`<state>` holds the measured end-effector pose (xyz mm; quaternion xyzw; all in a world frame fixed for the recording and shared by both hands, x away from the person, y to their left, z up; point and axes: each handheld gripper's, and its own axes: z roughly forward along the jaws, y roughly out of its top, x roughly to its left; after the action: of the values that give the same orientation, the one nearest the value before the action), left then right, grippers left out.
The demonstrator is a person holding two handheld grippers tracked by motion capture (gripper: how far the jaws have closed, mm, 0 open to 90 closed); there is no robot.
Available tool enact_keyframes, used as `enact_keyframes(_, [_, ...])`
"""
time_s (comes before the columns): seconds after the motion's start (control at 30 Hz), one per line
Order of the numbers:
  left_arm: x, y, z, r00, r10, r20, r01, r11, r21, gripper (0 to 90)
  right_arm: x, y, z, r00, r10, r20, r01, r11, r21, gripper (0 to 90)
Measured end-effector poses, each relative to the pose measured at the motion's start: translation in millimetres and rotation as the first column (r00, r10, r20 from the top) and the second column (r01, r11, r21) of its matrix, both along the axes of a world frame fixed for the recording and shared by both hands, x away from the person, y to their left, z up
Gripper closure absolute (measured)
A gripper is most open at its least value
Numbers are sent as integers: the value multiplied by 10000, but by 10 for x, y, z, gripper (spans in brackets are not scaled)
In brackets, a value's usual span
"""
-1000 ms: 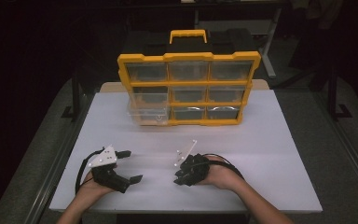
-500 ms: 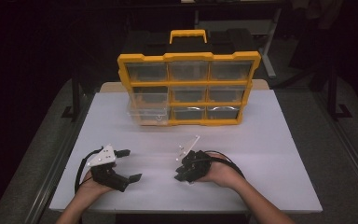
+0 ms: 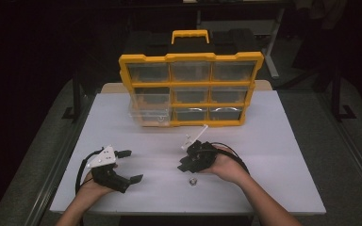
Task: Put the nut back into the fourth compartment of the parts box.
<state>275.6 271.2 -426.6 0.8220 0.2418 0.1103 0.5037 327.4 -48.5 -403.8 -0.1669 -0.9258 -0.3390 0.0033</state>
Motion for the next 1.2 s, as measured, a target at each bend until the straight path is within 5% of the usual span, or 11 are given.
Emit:
enact_keyframes(0.87, [-9, 3, 2, 10000, -77, 48, 77, 9999, 121, 4, 218, -34, 482, 9981, -607, 114, 602, 9973, 413, 691])
enact_keyframes(1.2, [-8, 2, 3, 9999, -91, 60, 90, 9998, 156, 4, 317, -26, 730, 9959, -563, 703, 528, 9973, 510, 691])
